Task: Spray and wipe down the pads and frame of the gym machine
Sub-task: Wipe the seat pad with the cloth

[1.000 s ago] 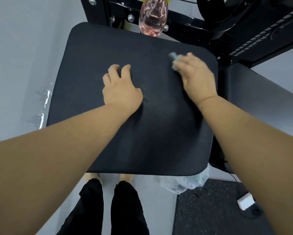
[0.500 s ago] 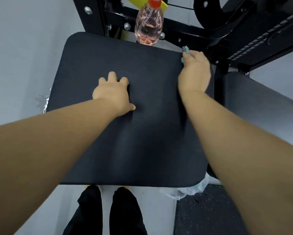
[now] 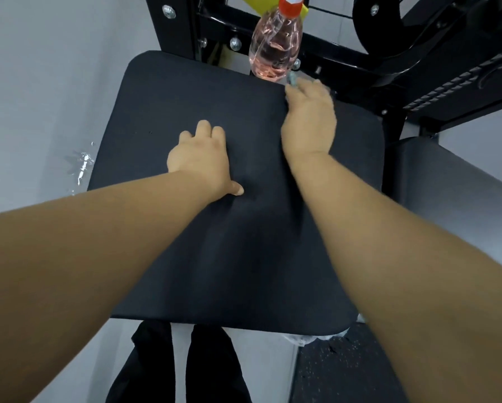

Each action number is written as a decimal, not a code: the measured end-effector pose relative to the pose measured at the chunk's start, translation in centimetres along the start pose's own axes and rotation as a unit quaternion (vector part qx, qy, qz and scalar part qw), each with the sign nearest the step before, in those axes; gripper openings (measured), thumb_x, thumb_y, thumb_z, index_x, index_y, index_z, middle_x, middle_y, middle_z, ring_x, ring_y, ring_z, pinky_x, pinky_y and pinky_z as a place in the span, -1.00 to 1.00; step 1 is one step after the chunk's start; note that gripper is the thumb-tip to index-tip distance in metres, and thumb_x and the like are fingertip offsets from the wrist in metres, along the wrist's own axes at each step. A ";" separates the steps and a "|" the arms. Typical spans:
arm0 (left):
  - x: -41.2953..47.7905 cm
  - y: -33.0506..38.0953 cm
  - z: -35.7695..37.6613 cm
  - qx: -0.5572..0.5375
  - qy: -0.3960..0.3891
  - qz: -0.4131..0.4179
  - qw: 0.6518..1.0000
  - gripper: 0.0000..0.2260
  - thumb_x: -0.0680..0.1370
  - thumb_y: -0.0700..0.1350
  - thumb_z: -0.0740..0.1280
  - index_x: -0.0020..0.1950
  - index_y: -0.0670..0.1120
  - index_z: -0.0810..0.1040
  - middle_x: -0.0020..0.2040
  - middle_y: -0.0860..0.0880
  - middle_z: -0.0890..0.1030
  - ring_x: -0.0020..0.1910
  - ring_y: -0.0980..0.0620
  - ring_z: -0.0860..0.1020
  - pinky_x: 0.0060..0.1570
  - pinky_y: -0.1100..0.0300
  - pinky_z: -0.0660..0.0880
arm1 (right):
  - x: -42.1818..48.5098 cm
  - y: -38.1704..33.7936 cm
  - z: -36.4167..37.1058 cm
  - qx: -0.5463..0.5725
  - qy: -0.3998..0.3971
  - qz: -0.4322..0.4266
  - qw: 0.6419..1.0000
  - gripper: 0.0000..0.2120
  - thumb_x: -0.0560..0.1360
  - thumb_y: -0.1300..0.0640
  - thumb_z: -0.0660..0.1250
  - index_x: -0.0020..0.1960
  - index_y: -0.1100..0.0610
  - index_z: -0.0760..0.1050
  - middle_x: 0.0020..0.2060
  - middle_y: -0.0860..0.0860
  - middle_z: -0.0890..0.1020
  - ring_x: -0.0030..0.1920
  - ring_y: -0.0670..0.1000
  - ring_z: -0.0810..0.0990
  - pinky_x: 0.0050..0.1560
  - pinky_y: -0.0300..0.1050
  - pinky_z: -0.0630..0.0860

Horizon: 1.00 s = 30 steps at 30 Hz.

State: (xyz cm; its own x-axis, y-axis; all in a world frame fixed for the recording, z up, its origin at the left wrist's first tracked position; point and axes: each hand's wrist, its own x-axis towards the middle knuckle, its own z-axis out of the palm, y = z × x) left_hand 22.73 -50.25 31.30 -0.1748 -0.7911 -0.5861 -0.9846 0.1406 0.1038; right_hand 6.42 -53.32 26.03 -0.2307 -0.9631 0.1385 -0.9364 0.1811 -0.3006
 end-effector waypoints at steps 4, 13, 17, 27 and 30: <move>0.0 0.0 0.1 0.007 0.001 -0.001 1.000 -0.18 0.32 0.25 0.46 0.37 -0.15 0.20 0.34 -0.07 0.24 0.28 -0.13 0.30 -0.17 0.07 0.35 | -1.6 -5.3 0.9 -0.005 -0.167 -0.210 0.963 -0.63 0.58 0.24 0.13 0.36 0.10 0.41 0.41 0.02 0.36 0.43 0.13 0.25 0.39 -0.11 0.12; 0.4 -0.1 0.0 0.026 0.002 0.006 1.000 -0.20 0.31 0.27 0.45 0.33 -0.13 0.22 0.30 -0.07 0.23 0.21 -0.13 0.32 -0.28 0.10 0.34 | 2.2 -3.9 1.8 -0.025 -0.114 -0.088 0.989 -0.62 0.60 0.22 0.12 0.39 0.09 0.37 0.39 0.04 0.37 0.39 0.09 0.28 0.32 -0.14 0.22; 0.5 -0.1 -0.2 0.027 0.006 0.006 1.000 -0.20 0.29 0.26 0.48 0.32 -0.12 0.22 0.30 -0.08 0.24 0.23 -0.14 0.33 -0.27 0.10 0.35 | 1.6 -6.0 2.0 -0.020 -0.210 -0.246 0.946 -0.62 0.62 0.16 0.10 0.43 0.04 0.32 0.45 -0.01 0.29 0.46 0.06 0.17 0.41 -0.14 0.11; 0.9 -0.8 -0.1 -0.035 0.014 0.004 0.999 -0.17 0.26 0.25 0.50 0.35 -0.11 0.24 0.33 -0.06 0.24 0.26 -0.11 0.32 -0.16 0.07 0.38 | 0.1 -7.0 2.0 -0.006 -0.217 -0.236 0.947 -0.64 0.62 0.14 0.10 0.40 0.03 0.36 0.46 -0.03 0.27 0.48 0.05 0.14 0.40 -0.18 0.04; 0.0 -3.0 0.9 -0.172 0.039 0.011 0.984 -0.33 0.33 0.18 0.48 0.33 -0.03 0.33 0.29 -0.03 0.32 0.26 -0.06 0.34 0.07 0.10 0.39 | 1.0 -5.6 1.5 0.004 -0.237 -0.287 0.928 -0.64 0.62 0.16 0.11 0.41 0.04 0.35 0.45 0.02 0.30 0.47 0.09 0.18 0.43 -0.07 0.12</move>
State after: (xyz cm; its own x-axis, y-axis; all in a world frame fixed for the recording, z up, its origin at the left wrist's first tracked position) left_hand 25.67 -50.13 30.23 -0.1829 -0.8349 -0.5191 -0.9198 -0.0411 0.3903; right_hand 11.82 -55.60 26.40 0.4494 -0.8802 -0.1527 -0.8669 -0.3885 -0.3125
